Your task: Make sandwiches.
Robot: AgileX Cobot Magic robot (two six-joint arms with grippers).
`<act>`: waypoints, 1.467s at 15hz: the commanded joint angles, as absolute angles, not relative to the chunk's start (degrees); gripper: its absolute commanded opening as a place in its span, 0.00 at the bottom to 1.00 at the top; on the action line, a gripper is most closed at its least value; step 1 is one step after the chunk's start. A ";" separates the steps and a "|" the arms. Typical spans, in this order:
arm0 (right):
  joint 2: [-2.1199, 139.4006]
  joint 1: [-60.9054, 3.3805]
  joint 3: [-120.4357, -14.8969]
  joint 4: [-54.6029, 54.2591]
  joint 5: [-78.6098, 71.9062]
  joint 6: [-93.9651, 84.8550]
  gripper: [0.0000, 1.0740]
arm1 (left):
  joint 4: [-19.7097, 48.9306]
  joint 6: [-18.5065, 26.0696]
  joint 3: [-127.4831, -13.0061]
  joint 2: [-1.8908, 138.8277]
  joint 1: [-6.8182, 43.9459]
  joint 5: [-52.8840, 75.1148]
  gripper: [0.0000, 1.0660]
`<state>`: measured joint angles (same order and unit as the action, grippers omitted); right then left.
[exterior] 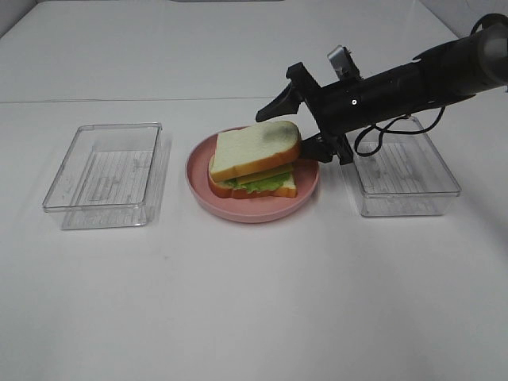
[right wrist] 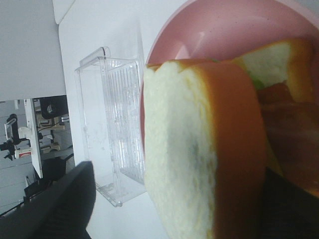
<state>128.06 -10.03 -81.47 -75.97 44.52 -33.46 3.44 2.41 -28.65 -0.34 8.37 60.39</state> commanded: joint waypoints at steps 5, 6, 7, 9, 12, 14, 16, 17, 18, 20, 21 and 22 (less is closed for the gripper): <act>124.73 -10.20 -81.47 -67.90 42.28 -33.75 0.76 | 3.61 2.46 -28.53 -1.49 8.59 59.87 0.73; 123.76 -10.20 -81.47 -66.18 41.94 -33.40 0.77 | 3.61 2.46 -28.53 -1.49 8.59 59.87 0.73; 122.84 -10.20 -81.47 -64.29 41.83 -32.49 0.77 | 3.61 2.46 -28.53 -1.49 8.59 59.87 0.73; 121.64 -10.20 -81.47 -60.62 41.37 -30.02 0.77 | 3.61 2.46 -28.53 -1.49 8.59 59.87 0.73; 118.32 -10.14 -81.53 -46.81 39.13 -20.80 0.77 | 3.61 2.46 -28.53 -1.49 8.59 59.87 0.73; 114.53 -10.14 -81.53 -37.24 39.88 -14.90 0.77 | 3.61 2.46 -28.53 -1.49 8.59 59.87 0.73; 110.52 -10.14 -81.53 -31.57 42.51 -12.49 0.77 | 3.61 2.46 -28.53 -1.49 8.59 59.87 0.73; 108.35 -10.14 -81.53 -29.22 44.86 -12.49 0.77 | 3.61 2.46 -28.53 -1.49 8.59 59.87 0.73; 106.11 -10.14 -81.53 -27.10 47.21 -12.49 0.77 | 3.61 2.46 -28.53 -1.49 8.59 59.87 0.73; 100.84 -10.14 -81.53 -21.72 52.08 -11.40 0.77 | 3.61 2.46 -28.53 -1.49 8.59 59.87 0.73; 98.38 -10.14 -81.53 -19.14 54.77 -10.03 0.77 | 3.61 2.46 -28.53 -1.49 8.59 59.87 0.73; 94.48 -10.14 -81.53 -15.81 58.27 -8.31 0.77 | 3.61 2.46 -28.53 -1.49 8.59 59.87 0.73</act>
